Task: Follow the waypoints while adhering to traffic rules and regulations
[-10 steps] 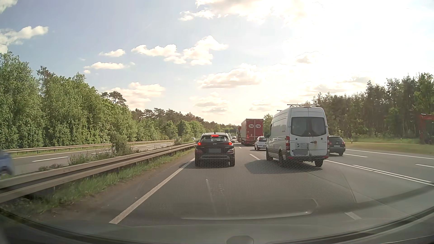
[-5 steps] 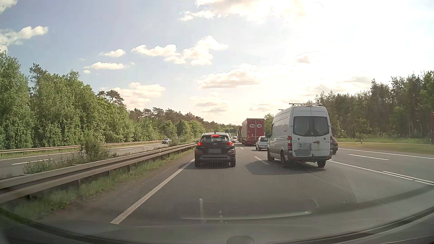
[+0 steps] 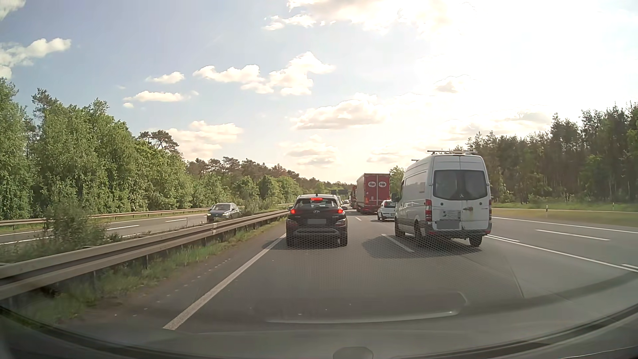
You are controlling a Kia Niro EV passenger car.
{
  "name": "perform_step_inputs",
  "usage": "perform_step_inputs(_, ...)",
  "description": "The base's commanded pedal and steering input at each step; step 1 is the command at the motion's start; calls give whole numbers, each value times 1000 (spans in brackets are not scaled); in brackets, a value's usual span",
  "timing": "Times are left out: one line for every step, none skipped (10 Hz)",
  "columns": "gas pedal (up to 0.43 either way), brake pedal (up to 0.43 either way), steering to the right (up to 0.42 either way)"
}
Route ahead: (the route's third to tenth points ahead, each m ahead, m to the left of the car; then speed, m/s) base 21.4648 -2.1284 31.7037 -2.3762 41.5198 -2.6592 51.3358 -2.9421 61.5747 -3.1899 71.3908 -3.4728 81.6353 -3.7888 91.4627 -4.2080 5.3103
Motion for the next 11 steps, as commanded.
perform_step_inputs(0, 18, -3)
perform_step_inputs(0, 18, -3)
perform_step_inputs(0, 12, -3)
perform_step_inputs(0, 6, -3)
perform_step_inputs(0, 0, -3)
perform_step_inputs(0, 0, -3)
perform_step_inputs(0, 6, -3)
perform_step_inputs(0, 6, -3)
perform_step_inputs(0, 18, -1)
perform_step_inputs(0, 18, -1)
perform_step_inputs(0, 24, -1)
